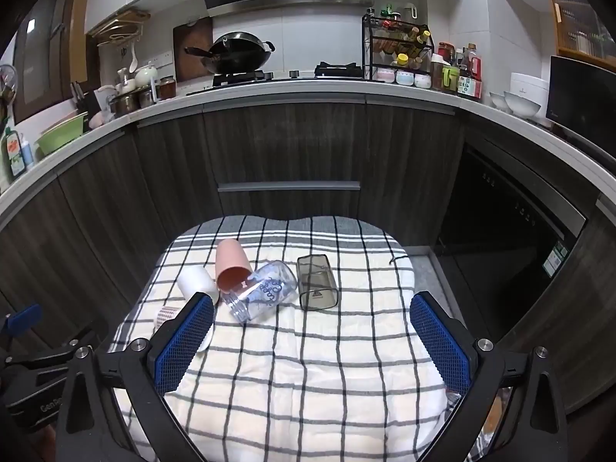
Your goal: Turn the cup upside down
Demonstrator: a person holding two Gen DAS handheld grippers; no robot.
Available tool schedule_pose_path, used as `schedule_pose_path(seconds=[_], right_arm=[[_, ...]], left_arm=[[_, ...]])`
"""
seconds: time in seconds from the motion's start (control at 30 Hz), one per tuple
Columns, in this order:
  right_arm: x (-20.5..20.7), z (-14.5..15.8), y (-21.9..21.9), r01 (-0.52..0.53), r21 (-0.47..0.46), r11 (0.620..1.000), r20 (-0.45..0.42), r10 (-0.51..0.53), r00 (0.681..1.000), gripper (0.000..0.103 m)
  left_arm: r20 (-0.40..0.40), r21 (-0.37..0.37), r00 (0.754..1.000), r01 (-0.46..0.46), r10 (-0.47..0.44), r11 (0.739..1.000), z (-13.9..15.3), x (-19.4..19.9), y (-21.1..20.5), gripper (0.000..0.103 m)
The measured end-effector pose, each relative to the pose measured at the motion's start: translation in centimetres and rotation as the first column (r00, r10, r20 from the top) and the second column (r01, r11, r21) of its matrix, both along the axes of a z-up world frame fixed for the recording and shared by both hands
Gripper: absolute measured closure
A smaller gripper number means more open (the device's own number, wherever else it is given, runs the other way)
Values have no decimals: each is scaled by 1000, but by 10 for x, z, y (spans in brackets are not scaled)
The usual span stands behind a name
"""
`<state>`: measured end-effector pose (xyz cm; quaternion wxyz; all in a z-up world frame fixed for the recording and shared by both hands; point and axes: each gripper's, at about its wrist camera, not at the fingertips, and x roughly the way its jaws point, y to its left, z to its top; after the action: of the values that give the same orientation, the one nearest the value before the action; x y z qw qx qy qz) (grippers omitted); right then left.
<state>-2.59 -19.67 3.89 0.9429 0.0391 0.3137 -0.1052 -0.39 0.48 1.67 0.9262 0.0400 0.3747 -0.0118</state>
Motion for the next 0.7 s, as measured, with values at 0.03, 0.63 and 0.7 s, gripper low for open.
schedule_pose_path(seconds=[0.03,0.63,0.7], right_arm=[[0,0,0,0,0,1000,0,0,1000,1],[-1,-2,-2,-1,11,1000,-4,1,1000,1],[-1,-3,-1,-1,10,1000,-5,1,1000,1]], left_arm=[[1,0,1000,0,0,1000,0,0,0,0],[0,-3,1000,1,-1,1000,3,-3,0,0],[-1,-4,1000,2,-2,1000,4,-3,0,0]])
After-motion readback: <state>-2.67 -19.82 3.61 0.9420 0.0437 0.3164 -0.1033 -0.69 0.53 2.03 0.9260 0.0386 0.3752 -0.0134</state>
